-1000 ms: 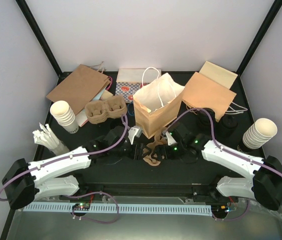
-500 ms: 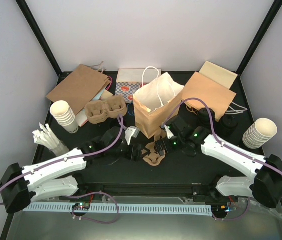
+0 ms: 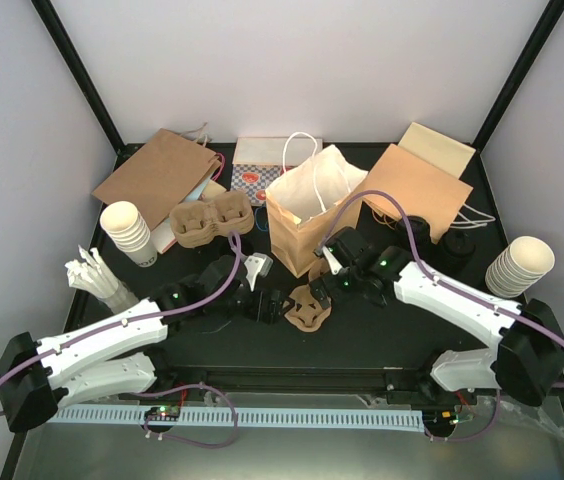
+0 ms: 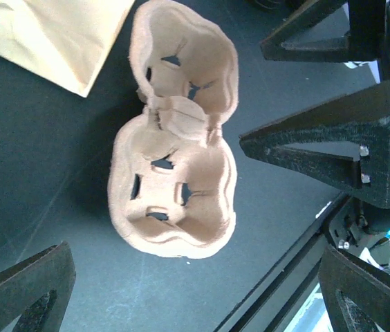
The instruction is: Pack the takeout coffee
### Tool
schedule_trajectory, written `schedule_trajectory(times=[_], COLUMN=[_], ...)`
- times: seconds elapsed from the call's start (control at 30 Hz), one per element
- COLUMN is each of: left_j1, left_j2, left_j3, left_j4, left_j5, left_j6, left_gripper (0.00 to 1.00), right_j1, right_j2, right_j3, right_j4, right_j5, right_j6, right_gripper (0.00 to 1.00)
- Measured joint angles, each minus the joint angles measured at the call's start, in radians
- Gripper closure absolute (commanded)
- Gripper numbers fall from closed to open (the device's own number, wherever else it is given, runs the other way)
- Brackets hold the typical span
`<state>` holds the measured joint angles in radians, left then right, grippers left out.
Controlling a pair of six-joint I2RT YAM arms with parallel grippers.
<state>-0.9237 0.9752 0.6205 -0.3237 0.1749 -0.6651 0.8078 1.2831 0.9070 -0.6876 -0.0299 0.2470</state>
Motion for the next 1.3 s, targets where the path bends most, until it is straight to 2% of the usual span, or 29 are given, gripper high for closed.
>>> schedule_trajectory(times=[0.6, 0.93, 1.13, 1.3], left_j1=[0.008, 0.008, 0.011, 0.014], left_j2=[0.000, 0.000, 0.000, -0.001], left_j3=[0.000, 0.000, 0.000, 0.000], left_j4=[-0.052, -0.073, -0.074, -0.084], left_j5=[-0.035, -0.036, -0.037, -0.038], left_j6=[0.021, 0.023, 0.023, 0.023], left_gripper=[0.01, 0.01, 0.01, 0.01], right_j1=[0.001, 0.042, 0.051, 0.058], right_j2=[0.121, 0.168, 0.188, 0.219], right_j3=[0.002, 0.019, 0.029, 0.036], right_j4=[-0.014, -0.015, -0.015, -0.015], right_j5=[-0.002, 0.008, 0.023, 0.033], right_j6=[-0.075, -0.078, -0.079, -0.087], right_gripper=[0.00, 0.01, 0.06, 0.16])
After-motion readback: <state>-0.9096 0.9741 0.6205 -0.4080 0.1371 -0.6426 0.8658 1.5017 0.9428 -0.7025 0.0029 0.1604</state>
